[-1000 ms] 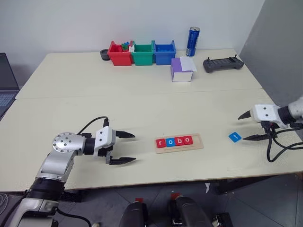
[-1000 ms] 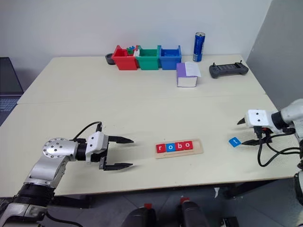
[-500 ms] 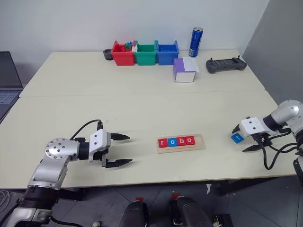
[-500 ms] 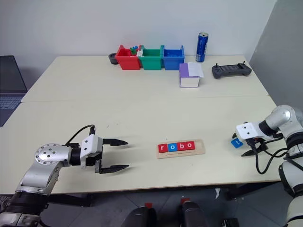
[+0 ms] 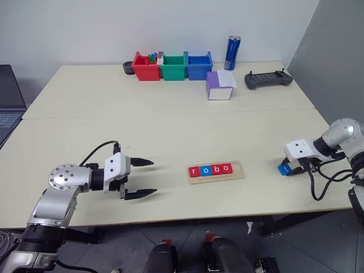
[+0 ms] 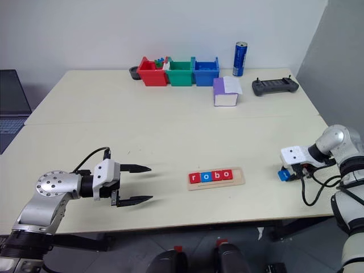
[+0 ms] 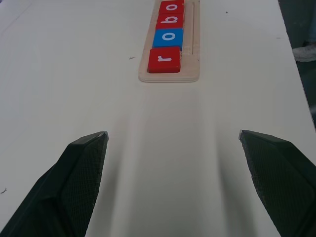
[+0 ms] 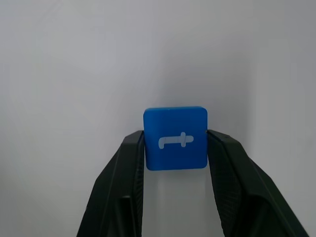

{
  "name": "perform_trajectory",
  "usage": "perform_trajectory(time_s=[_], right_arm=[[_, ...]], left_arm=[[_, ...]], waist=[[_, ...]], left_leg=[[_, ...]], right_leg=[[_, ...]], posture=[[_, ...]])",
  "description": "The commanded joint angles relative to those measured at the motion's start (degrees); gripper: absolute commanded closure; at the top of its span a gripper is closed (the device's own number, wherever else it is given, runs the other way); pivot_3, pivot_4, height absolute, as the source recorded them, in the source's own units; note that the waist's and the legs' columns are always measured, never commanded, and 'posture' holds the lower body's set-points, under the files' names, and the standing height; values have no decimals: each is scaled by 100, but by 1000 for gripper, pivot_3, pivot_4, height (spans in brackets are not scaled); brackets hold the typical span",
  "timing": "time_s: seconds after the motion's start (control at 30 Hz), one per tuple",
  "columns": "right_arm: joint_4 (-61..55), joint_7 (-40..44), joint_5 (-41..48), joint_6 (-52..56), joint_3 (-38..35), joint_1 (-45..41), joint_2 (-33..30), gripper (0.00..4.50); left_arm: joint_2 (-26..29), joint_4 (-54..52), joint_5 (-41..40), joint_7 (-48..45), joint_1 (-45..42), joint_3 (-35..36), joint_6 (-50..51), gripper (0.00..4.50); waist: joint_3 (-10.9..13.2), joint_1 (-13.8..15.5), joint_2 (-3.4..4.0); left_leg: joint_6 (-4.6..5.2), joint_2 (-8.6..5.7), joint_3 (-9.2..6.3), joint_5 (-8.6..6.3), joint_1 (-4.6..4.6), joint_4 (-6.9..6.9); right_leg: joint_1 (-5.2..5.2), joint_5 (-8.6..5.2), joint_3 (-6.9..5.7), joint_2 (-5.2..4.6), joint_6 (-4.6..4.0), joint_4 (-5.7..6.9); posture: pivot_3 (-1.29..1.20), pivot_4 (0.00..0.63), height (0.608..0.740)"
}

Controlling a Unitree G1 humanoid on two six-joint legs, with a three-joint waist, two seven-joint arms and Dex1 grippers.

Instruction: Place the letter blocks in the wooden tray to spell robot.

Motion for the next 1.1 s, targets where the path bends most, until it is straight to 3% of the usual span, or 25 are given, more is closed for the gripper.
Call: perform_trajectory(time_s=[0.03, 0.13, 0.37, 1.1], right_arm=[[-2186, 408, 1258, 1412, -164, 270, -289, 3047], [-3555, 224, 1258, 2924, -345, 488, -160, 3047], [-4938, -185, 367, 4475, 53, 592, 123, 3047], [-5225, -43, -872, 5516, 726, 428, 729, 3047]], left_arm=[[50, -164, -95, 24, -130, 59, 29, 0], [-9, -157, -89, 31, -222, 4, 58, 0], [-134, 4, -27, 18, -397, -127, -18, 0], [-241, 36, -16, 143, -49, -117, -306, 0]], waist=[[0, 5, 3], [0, 13, 3], [-1, 43, 2], [-1, 17, 2]], left_leg=[[0, 0, 0, 0, -11, -1], [-1, 3, -2, -1, -14, -3], [0, -1, 0, -1, -34, 6], [-1, -2, -1, -1, -61, 8]], right_leg=[[-12, -1, 0, 0, 0, 4], [-16, -1, -3, 1, 0, 3], [-23, -1, -3, -4, 1, -5], [-48, -1, -5, -3, 0, -5]], posture=[[0, 150, 740], [0, 150, 740], [0, 150, 740], [0, 150, 740]])
